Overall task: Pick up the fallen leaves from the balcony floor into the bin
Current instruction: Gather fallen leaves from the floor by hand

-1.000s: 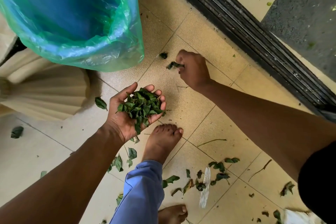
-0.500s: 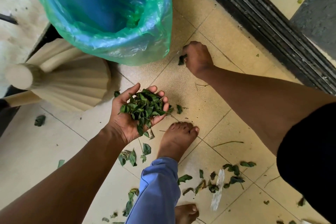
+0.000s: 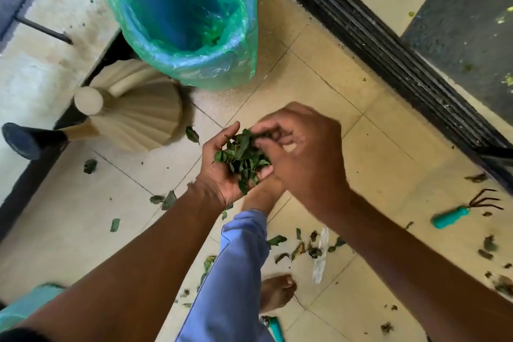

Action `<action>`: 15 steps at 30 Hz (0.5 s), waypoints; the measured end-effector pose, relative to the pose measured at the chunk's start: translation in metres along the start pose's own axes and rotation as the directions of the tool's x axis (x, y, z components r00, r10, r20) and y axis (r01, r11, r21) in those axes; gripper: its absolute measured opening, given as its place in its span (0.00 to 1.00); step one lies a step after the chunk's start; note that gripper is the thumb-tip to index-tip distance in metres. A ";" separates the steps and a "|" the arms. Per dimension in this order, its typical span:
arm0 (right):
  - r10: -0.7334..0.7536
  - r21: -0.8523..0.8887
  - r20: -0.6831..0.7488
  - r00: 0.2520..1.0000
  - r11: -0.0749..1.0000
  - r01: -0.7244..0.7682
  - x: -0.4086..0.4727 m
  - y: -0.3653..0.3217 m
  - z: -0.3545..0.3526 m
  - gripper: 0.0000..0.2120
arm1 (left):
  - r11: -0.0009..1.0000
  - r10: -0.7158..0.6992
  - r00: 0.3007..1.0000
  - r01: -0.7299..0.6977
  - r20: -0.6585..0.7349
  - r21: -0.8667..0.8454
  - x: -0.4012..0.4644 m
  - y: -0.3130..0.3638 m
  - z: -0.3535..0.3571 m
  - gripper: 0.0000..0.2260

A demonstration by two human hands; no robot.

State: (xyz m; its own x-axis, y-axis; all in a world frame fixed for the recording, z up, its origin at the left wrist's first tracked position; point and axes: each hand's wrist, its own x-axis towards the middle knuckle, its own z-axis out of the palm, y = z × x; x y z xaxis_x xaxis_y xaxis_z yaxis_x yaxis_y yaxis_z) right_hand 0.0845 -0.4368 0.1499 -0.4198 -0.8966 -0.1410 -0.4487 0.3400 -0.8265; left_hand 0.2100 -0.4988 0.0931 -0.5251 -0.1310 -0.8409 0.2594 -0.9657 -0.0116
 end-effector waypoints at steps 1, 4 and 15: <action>-0.011 -0.032 0.013 1.000 0.999 0.011 -0.012 -0.009 -0.004 0.08 | 1.000 -0.006 1.000 0.005 0.013 0.011 -0.005 -0.008 0.005 0.20; -0.067 -0.156 0.051 0.996 0.985 0.074 -0.040 -0.021 -0.011 0.09 | 0.998 -0.038 0.999 0.038 -0.005 -0.040 -0.016 -0.020 0.015 0.18; -0.217 -0.500 -0.041 0.975 0.849 0.168 -0.100 -0.048 -0.015 0.08 | 0.997 -0.078 0.990 0.080 0.114 -0.012 -0.080 -0.053 0.031 0.19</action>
State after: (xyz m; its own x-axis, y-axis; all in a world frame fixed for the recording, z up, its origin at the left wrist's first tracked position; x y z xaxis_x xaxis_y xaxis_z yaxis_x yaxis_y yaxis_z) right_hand 0.1361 -0.3592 0.2120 -0.3444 -0.9366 0.0645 -0.8465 0.2801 -0.4528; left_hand 0.2131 -0.4442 0.1777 -0.6329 -0.0800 -0.7701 0.2262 -0.9703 -0.0852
